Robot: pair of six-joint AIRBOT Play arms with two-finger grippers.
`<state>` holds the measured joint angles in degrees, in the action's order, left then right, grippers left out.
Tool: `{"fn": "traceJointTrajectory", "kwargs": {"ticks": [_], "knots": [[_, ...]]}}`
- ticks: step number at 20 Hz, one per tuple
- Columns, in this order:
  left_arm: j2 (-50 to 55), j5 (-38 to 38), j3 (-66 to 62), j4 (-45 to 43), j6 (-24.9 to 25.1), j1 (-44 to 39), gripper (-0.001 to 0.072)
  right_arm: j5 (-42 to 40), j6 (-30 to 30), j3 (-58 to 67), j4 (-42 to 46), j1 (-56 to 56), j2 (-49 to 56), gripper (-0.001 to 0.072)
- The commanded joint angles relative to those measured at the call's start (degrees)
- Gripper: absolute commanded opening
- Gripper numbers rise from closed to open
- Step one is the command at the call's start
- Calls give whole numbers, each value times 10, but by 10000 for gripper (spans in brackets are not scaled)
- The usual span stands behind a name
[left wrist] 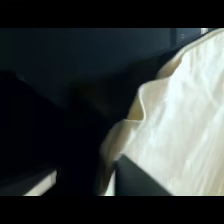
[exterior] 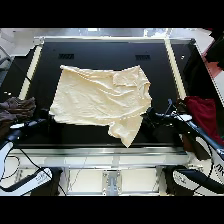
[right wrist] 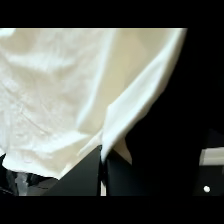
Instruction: Fold the shirts.
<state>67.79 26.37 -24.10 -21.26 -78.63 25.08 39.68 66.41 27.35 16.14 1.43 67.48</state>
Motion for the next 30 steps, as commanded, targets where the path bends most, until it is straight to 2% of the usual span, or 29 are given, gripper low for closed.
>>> {"fn": "traceJointTrajectory", "kwargs": {"ticks": [1, 4, 6, 7, 9, 11, 14, 16, 18, 22, 24, 27, 30], "knots": [[-3, 18, -59, 25, 85, -3, 10, -5, -82, 1, -31, 0, -36, 16], [-56, 108, -156, 25, 206, -3, 10, 2, -146, 39, -7, 0, -145, 15], [-127, 175, -221, 24, 270, -3, 9, 4, -149, 97, 61, 0, -242, 15], [-169, 198, -250, 19, 286, -3, 8, 9, -146, 133, 112, 0, -292, 14], [-262, 220, -306, -30, 273, -3, 7, 23, -92, 212, 216, 0, -388, 14], [-348, 230, -371, -99, 212, -3, 7, 49, -23, 294, 296, 0, -460, 14], [-408, 230, -519, -186, 198, -3, 6, 52, 1, 426, 362, 0, -490, 14], [-388, 230, -629, -238, 193, -3, 6, 52, 1, 515, 403, 0, -458, 13], [-334, 255, -715, -269, 162, -3, 6, 52, 0, 581, 434, 0, -402, 14], [-175, 471, -749, -261, 94, -11, 6, 72, 6, 604, 438, 0, -247, 14], [-76, 520, -748, -291, 73, -38, 6, 103, 7, 604, 422, 0, -144, 14], [75, 497, -748, -356, 66, -102, 6, 122, 6, 594, 387, 0, 19, 14], [231, 418, -748, -387, 66, -155, 7, 98, 0, 593, 378, 0, 168, 14]]}}
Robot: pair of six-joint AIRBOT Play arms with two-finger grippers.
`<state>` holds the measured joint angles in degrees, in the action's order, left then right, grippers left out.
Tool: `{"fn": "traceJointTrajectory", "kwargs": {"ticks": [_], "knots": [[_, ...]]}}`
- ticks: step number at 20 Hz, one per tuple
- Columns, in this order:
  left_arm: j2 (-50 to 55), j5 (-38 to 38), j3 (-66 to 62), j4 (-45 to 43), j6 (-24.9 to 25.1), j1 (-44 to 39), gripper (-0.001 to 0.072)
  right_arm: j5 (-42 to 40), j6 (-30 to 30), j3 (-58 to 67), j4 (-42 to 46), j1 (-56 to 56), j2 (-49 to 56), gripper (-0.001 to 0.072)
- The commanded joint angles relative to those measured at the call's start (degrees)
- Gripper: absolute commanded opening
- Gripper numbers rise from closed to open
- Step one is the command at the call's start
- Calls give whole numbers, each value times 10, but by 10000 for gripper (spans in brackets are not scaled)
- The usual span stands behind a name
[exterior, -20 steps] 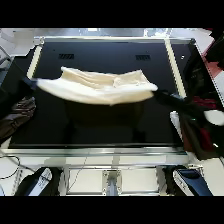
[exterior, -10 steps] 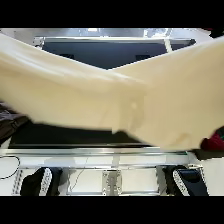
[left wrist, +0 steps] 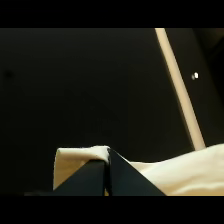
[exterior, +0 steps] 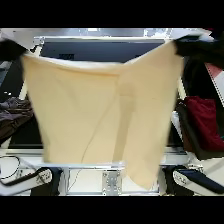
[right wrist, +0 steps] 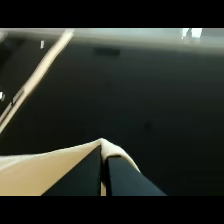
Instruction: Fold the shirts.
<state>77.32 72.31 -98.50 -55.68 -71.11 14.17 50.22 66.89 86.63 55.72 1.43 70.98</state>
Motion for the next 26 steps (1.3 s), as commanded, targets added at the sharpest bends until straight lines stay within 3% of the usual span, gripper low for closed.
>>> {"fn": "traceJointTrajectory", "kwargs": {"ticks": [1, 5, 9, 11, 13, 17, 19, 22, 26], "knots": [[183, -79, -4, -52, -10, -58, 7, -35, -5, 0, -19, 0, 176, 14], [300, -250, -4, -111, -97, -74, 6, -194, -5, 4, -39, 0, 291, 14], [310, -335, -5, -112, -98, -78, 7, -222, -5, 69, -27, 0, 345, 14], [290, -330, -5, -112, -29, -88, 7, -186, -5, 98, 4, 0, 341, 14], [264, -297, -4, -122, 0, -101, 7, -102, -4, 125, 57, 0, 328, 14], [241, -177, -4, -170, -1, -117, 7, 61, 29, 124, 153, 0, 282, 13], [241, -129, 5, -198, -42, -123, 6, 130, 33, 115, 186, 0, 268, 13], [238, -92, 47, -265, -91, -127, 6, 158, 54, 76, 216, 0, 250, 13], [223, -104, 105, -268, -93, -130, 7, 156, 56, -2, 218, 0, 242, 14]]}}
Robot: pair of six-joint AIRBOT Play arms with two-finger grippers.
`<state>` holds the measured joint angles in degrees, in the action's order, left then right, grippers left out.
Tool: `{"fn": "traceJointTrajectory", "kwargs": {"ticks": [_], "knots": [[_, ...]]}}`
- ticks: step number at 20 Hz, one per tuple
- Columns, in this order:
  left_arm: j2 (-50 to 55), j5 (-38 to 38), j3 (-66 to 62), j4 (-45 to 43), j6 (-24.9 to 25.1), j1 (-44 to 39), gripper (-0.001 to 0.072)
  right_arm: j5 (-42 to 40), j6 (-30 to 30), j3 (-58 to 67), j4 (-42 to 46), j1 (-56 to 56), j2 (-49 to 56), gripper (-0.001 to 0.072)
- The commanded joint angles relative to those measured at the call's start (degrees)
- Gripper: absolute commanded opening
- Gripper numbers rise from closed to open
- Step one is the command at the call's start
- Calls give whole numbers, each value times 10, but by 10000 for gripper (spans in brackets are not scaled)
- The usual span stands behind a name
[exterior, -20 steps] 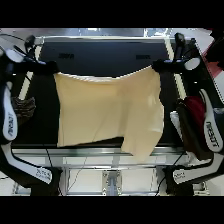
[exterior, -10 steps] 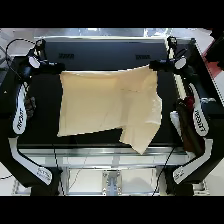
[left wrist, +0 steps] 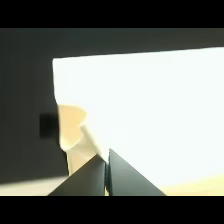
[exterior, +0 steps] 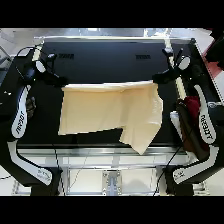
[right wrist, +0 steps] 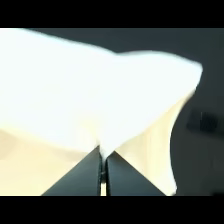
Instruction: Fold the shirts.
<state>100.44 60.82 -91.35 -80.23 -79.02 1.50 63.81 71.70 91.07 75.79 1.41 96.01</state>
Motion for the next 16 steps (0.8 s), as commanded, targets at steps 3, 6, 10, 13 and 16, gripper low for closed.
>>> {"fn": "traceJointTrajectory", "kwargs": {"ticks": [3, 6, 10, 13, 16], "knots": [[-8, 9, 52, -23, -14, -12, 7, -18, 9, -102, 21, 0, -8, 14], [-7, 9, 59, -23, -14, -20, 8, -37, 9, -123, 21, 0, 1, 15], [-8, 40, 59, -23, -16, -22, 167, -3, 29, -125, 23, 0, 5, 107], [-16, 106, 59, -24, -16, -13, 449, 68, 28, -124, 30, 0, -11, 329], [-73, 133, 59, -23, -16, 7, 440, 86, 28, -125, 40, 5, -100, 333]]}}
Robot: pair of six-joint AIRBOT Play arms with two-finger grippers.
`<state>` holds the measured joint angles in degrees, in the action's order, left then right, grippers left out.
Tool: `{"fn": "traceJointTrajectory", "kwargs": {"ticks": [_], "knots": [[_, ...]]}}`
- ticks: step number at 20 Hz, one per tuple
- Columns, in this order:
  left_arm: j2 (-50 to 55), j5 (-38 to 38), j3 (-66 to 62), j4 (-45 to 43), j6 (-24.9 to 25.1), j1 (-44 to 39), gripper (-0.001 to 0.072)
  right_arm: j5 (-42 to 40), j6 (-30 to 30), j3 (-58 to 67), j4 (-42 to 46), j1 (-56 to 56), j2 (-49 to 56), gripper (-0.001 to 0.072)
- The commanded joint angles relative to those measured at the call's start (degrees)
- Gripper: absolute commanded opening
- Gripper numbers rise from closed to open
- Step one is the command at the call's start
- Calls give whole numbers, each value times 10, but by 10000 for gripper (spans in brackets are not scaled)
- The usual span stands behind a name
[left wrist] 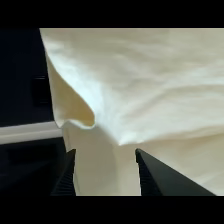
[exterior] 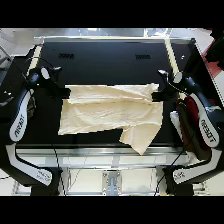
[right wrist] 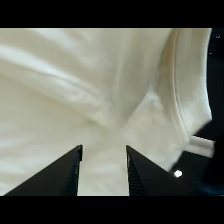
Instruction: Fold the shirts.
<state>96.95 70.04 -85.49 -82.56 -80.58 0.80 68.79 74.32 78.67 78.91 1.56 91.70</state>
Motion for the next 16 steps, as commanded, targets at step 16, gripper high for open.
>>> {"fn": "traceJointTrajectory", "kwargs": {"ticks": [16], "knots": [[-427, -91, 297, 7, -52, 77, 440, -68, 42, -615, -263, 156, -422, 508]]}}
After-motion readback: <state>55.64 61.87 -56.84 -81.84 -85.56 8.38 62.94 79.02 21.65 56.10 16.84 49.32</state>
